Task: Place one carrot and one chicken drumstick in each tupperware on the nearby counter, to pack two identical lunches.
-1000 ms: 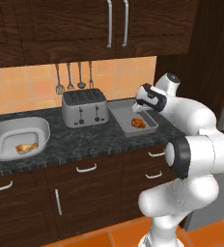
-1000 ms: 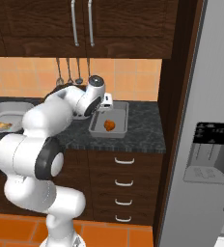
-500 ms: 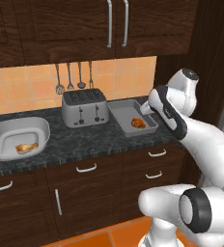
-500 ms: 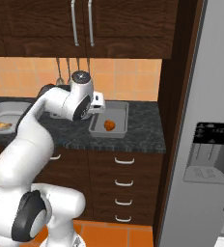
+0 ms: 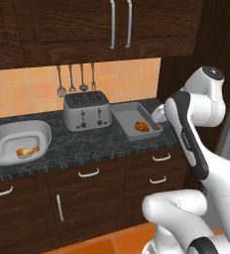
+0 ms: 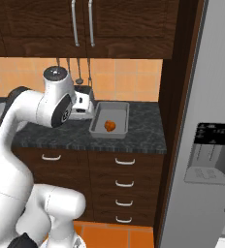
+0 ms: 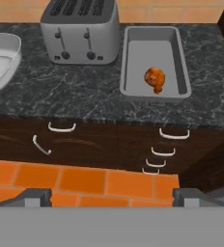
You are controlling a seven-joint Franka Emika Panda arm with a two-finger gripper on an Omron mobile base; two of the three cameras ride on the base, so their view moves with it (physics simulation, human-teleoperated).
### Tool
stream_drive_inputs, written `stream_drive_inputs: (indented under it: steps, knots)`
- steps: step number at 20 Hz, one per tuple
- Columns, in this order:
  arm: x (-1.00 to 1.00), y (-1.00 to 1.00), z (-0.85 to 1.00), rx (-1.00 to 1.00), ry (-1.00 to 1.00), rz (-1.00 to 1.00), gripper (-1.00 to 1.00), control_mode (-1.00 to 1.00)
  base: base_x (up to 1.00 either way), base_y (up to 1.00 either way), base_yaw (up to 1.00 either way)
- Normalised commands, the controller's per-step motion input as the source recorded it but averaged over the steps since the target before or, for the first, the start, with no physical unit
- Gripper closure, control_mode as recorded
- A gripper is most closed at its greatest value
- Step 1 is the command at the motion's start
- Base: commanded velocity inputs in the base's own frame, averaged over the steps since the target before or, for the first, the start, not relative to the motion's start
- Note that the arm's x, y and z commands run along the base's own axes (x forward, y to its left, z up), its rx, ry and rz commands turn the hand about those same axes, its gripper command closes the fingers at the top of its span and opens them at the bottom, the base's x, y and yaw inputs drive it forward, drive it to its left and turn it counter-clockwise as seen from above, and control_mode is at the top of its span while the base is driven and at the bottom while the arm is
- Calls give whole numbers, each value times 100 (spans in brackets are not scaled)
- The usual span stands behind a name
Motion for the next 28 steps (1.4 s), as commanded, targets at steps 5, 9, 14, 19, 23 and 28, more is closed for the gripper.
stream_drive_inputs:
  steps: [5, 9, 14, 19, 23, 28]
  knots:
    - [-100, 0, 65, 2, -1, 0, -100, -100, 0, 0, 0]
    - [-100, 0, 50, 3, -4, 0, -100, -100, 0, 0, 0]
    - [-99, 1, 55, 2, -4, 0, -100, -100, 0, 0, 0]
    - [-34, 4, 13, 0, 0, 0, -100, 100, -57, 1, -3]
    - [0, 0, 0, 0, 0, 0, -100, 100, -83, -20, -8]
    - [0, 0, 0, 0, 0, 0, -100, 100, 18, -86, 27]
